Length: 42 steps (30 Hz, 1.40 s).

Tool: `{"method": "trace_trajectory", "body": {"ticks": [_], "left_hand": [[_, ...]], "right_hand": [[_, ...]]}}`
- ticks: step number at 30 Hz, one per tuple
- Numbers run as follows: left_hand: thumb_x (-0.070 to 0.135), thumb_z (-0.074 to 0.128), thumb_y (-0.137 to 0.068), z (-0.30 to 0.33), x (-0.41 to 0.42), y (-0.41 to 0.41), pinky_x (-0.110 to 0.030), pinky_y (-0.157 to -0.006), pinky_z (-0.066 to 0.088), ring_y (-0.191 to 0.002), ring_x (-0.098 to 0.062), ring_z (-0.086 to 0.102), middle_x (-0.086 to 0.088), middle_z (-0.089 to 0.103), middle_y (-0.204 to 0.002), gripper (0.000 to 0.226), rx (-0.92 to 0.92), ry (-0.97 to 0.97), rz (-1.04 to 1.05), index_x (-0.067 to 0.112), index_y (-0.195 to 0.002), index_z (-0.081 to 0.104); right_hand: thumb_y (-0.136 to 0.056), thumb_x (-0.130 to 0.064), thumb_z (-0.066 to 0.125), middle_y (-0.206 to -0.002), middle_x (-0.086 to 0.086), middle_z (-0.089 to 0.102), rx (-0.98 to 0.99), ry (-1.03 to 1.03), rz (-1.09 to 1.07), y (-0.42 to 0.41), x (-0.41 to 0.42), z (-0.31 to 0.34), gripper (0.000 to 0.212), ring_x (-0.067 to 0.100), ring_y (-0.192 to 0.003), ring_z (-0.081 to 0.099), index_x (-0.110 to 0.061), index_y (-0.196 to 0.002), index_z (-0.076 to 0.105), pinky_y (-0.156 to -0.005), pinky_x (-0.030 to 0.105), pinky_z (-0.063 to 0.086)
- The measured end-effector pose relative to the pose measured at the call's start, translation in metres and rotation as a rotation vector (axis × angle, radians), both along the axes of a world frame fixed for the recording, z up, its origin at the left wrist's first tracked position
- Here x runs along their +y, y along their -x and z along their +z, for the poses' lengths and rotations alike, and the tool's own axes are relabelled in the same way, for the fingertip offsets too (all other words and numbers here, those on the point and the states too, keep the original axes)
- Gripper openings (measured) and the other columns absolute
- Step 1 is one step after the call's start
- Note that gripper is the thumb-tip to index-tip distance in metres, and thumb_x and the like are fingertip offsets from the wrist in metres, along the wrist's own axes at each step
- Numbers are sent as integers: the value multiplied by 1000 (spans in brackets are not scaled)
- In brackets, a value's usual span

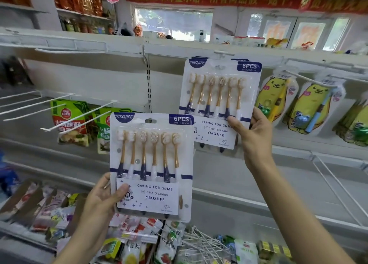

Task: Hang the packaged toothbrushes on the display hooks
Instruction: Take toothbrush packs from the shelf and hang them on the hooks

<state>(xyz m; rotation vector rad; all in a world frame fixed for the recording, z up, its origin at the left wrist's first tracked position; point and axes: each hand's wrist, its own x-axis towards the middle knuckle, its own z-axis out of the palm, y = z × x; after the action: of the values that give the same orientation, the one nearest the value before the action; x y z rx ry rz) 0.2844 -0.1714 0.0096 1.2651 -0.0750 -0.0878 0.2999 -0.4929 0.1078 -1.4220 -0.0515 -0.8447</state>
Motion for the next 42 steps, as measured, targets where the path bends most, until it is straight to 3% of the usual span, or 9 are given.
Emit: {"method": "trace_trajectory", "body": {"ticks": [6, 11, 16, 23, 28, 32, 36, 40, 42], "left_hand": [[2, 63, -77, 0, -4, 5, -14, -64, 56, -83, -10, 74, -3, 78, -98, 41, -37, -22, -12, 13, -117, 60], [6, 78, -65, -6, -3, 9, -37, -80, 53, -97, -28, 72, -15, 74, -110, 58, -30, -40, -4, 9, -120, 60], [51, 99, -23, -8, -9, 16, -41, -82, 60, -96, -29, 73, -13, 75, -107, 107, -14, -57, 21, 10, -115, 62], [52, 99, -24, -9, -19, 26, -55, -93, 51, -100, -34, 71, -17, 74, -108, 105, -28, -13, 1, 10, -113, 63], [51, 100, -23, -20, -21, 30, -39, -78, 60, -90, -28, 74, -19, 74, -105, 92, -58, -5, -33, 16, -102, 68], [51, 100, -19, -25, -24, 31, -28, -70, 61, -81, -21, 74, -16, 76, -99, 92, -77, 3, -45, 16, -99, 69], [53, 99, -19, -27, -32, 31, -40, -79, 60, -86, -26, 74, -17, 76, -100, 81, -81, 6, -79, 24, -91, 74], [53, 99, -19, -26, -45, 28, -32, -69, 63, -86, -25, 75, -15, 76, -101, 80, -81, 2, -102, 26, -90, 74], [53, 99, -19, -24, -53, 28, -31, -67, 62, -86, -26, 76, -15, 76, -100, 81, -73, 12, -110, 26, -91, 73]], "right_hand": [[-86, -1, 74, -105, 10, 75, 46, 40, -53, -40, -22, -5, 30, 25, -97, 73, -2, -114, 66, -80, 37, 61], [-86, -5, 75, -103, 10, 75, 104, 124, -97, -61, -36, -9, 27, 23, -93, 74, 1, -111, 67, -78, 38, 61], [-86, -6, 75, -103, 13, 74, 134, 161, -110, -66, -41, -7, 28, 19, -89, 73, 2, -111, 67, -69, 25, 59], [-83, -11, 79, -102, 3, 75, 228, 172, -125, -64, -41, -3, 28, 18, -94, 73, -8, -109, 69, -83, 41, 62], [-80, -23, 84, -95, -6, 70, 271, 275, -270, -56, -39, -3, 33, 13, -89, 70, -16, -104, 62, -84, 43, 60], [-79, -21, 84, -118, 4, 65, 398, 418, -370, -41, -43, -8, 54, 20, -105, 65, -15, -122, 50, -92, 42, 57], [-87, -19, 75, -130, 5, 51, 346, 603, -503, -13, -42, -22, 56, 19, -116, 53, -13, -135, 46, -102, 41, 48], [-99, -24, 60, -105, 1, 70, 265, 430, -194, 37, -19, -24, 23, 7, -93, 66, -11, -117, 64, -86, 34, 57], [-102, -26, 52, -97, 7, 74, 274, 251, 64, 64, -2, -23, 27, 10, -85, 68, -6, -113, 67, -77, 29, 58]]}}
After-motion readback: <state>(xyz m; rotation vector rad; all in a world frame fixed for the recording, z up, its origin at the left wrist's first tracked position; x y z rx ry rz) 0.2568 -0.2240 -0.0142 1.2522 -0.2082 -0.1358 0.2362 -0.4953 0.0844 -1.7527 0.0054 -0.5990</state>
